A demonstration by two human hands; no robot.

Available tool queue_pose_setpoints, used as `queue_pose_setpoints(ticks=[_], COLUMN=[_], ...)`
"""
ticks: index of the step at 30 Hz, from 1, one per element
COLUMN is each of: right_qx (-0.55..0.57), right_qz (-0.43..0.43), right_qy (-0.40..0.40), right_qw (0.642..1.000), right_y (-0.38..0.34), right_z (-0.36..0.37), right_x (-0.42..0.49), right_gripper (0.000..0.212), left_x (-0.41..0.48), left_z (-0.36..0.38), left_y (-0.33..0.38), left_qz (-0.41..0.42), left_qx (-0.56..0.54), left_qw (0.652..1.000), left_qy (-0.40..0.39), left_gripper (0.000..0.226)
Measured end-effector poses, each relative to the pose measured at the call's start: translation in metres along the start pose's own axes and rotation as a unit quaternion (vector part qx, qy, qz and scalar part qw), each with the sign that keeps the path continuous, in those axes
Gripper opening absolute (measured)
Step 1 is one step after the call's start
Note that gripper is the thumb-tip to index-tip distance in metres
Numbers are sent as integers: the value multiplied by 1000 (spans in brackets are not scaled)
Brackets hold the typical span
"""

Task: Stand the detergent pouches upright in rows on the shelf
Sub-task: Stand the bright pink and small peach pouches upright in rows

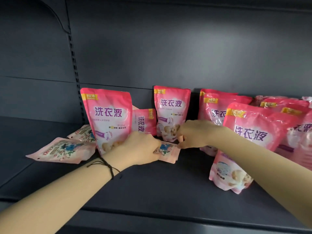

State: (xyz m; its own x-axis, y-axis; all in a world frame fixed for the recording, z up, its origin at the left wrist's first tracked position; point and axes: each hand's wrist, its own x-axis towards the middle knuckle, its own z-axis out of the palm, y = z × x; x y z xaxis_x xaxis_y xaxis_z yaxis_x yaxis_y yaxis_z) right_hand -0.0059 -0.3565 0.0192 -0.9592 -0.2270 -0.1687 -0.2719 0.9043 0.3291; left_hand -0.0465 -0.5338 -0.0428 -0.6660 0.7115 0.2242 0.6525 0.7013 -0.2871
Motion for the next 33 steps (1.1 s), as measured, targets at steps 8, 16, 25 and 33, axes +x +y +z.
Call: queue_pose_setpoints(ticks=[8,16,25,33], right_qx=[221,382,504,581], right_qz=[76,151,157,157], right_qy=[35,36,203,430], right_qw=[972,911,825,673], right_y=[-19,-24,-7,-15], right_z=[31,53,61,53], right_x=[78,106,60,41], right_gripper=[31,22,12,16], left_x=[11,7,22,55], left_z=[15,34,42,27], left_y=[-1,0,-3,14], left_qz=[-110,-128,-180,-284], left_qx=[-96,-151,-326,-762], left_qw=[989,979,925,557], left_qy=[12,55,72,168], left_gripper=[20,38,64,14])
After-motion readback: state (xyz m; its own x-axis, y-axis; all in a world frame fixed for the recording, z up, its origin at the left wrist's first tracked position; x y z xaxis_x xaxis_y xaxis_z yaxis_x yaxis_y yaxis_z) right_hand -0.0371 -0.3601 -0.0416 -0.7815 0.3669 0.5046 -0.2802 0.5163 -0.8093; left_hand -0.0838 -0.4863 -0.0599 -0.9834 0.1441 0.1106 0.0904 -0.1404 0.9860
